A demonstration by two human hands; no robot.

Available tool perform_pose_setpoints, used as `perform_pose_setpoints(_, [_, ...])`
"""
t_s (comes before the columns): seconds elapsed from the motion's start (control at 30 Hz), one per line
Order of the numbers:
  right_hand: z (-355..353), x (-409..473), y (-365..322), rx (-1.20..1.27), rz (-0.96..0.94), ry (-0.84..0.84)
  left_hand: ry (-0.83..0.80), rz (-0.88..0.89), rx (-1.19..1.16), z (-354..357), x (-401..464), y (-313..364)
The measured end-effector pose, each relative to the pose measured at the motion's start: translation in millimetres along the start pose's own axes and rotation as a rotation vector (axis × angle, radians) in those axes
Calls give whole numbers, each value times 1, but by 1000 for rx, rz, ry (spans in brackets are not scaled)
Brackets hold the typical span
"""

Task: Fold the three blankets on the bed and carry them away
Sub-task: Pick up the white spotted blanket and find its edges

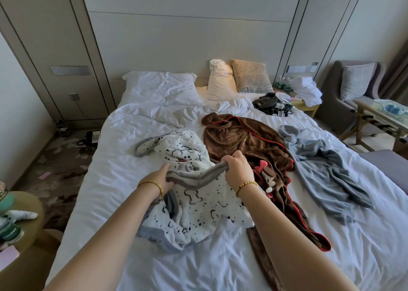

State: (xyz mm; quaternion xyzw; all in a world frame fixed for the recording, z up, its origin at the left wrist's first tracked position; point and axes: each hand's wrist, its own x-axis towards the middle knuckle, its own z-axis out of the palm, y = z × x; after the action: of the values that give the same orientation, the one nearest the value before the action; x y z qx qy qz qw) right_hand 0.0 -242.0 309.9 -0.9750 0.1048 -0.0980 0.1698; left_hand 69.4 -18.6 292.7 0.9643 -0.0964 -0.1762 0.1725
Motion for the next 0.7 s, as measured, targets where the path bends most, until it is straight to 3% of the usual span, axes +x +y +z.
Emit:
perform_pose_setpoints(0.1, [-1, 4, -14, 108, -74, -120, -23, 224, -56, 11, -14, 20])
perform_pose_setpoints(0.2, [0, 8, -32, 105, -139, -226, 23, 317, -83, 22, -19, 51])
perform_pose_setpoints(0.5, [4, 4, -25, 189, -50, -338, 128, 271, -46, 13, -11, 51])
perform_pose_setpoints(0.7, [13, 0, 6, 53, 49, -512, 313, 9, -193, 7, -6, 13])
